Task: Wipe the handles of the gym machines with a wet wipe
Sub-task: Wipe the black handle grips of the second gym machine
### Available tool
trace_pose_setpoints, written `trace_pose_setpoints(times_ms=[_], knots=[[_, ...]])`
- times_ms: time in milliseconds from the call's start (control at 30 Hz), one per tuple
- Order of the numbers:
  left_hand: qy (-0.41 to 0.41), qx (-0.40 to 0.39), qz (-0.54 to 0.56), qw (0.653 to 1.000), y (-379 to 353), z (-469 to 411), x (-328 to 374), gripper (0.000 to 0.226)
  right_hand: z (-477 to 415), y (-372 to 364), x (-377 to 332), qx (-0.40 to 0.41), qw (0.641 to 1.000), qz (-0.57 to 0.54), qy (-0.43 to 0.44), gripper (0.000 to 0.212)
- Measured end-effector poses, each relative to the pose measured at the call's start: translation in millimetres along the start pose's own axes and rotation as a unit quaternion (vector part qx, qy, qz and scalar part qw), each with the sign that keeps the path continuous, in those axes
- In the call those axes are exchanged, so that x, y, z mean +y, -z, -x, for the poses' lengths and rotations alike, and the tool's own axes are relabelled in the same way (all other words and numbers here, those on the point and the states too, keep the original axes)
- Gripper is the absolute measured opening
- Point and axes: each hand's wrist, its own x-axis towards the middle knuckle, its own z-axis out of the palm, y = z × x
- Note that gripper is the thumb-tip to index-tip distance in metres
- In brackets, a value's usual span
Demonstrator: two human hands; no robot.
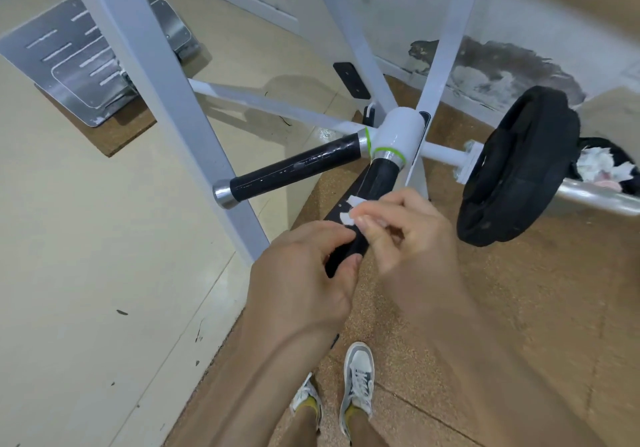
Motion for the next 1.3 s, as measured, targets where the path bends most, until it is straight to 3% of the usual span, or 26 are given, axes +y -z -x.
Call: trace_pose_setpoints(times_ms=[133,300,400,467,600,767,900,1100,1300], knots=[[-0.027,0.021,-0.046,0.998,-1,-3,0,0.018,-37,1,9,0.083,0.995,0.052,-0.027,0.015],[-0.003,-0.002,-0.044,0.999,-2,-14,-1,0.012,-1,1,-2,0.000,1.000,-0.001,-0.001,0.015],[-0.008,-0.010,-0.098,0.995,-8,-17,5,0.012,-42,4,12,0.072,0.997,0.032,-0.021,0.013],[0.011,-0.014,-0.091,0.996,-11,-20,6,0.011,-48,2,13,0.077,0.995,0.039,-0.041,0.013],[0.015,-0.015,-0.077,0.997,-12,-25,8,0.018,-17,6,7,-0.012,1.000,-0.022,-0.009,0.013],[-0.006,-0.015,-0.114,0.993,-17,-26,16,0.040,-44,4,21,0.090,0.995,-0.028,-0.041,0.015],[-0.001,-0.019,-0.080,0.997,-19,-30,16,0.039,-3,0,18,0.014,0.997,-0.067,0.023,0.024],[0.009,-0.023,-0.092,0.995,-18,-33,17,0.037,-62,11,30,0.100,0.995,0.013,0.003,0.013],[0.015,-0.019,-0.074,0.997,-18,-38,19,0.032,-37,6,23,0.042,0.999,0.013,0.023,0.018]])
